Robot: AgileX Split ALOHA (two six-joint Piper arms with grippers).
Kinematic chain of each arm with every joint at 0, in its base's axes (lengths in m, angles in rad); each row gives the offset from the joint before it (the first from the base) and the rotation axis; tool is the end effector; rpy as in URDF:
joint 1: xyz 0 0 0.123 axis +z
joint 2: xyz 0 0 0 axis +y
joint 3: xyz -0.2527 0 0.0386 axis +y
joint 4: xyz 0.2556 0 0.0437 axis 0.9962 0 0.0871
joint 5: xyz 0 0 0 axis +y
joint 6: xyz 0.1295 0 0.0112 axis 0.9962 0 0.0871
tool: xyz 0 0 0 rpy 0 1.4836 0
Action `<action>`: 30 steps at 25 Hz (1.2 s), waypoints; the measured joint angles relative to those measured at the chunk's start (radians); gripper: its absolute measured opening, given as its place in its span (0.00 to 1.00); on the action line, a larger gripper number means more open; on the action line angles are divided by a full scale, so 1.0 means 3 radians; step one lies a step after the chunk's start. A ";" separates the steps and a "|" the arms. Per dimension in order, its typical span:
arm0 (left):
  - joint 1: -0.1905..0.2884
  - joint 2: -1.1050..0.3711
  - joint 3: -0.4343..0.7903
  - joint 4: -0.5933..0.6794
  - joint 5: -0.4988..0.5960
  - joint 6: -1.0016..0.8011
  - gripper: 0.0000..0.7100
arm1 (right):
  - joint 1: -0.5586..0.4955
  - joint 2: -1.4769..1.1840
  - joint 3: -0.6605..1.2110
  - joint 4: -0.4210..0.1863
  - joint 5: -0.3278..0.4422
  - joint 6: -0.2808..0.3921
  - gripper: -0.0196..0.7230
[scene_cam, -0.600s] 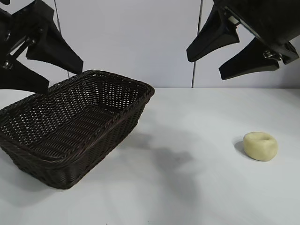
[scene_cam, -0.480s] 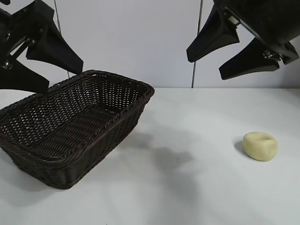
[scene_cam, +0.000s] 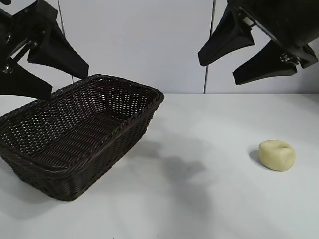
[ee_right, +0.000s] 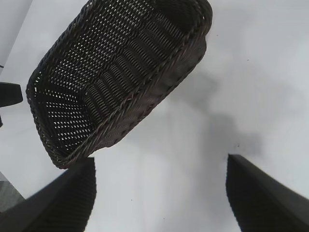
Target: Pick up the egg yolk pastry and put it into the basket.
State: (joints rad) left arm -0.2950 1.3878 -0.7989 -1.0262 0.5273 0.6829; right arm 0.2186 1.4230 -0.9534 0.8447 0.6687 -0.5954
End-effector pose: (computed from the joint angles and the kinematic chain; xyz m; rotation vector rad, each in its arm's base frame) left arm 0.2812 -0.1440 0.1891 0.2441 2.3986 -0.7977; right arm 0.3025 0.1290 0.2142 -0.3291 2.4168 0.7424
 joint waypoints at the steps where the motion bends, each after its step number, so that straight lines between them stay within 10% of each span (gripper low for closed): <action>1: 0.0000 0.0000 0.0000 0.0000 0.0000 0.0000 0.76 | 0.0000 0.0000 0.0000 0.0000 0.0000 0.0000 0.75; 20: 0.0000 -0.0004 0.0000 -0.0007 -0.0050 -0.0065 0.76 | 0.0000 0.0000 0.0000 -0.0004 0.0003 0.0000 0.75; 30: 0.0000 -0.0294 -0.0241 0.0912 0.0258 -0.2039 0.76 | 0.0000 0.0000 0.0000 -0.0004 0.0006 0.0000 0.75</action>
State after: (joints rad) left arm -0.2950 1.2995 -0.8712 -0.7525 0.6048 0.0712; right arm 0.2186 1.4230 -0.9534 0.8435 0.6704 -0.5954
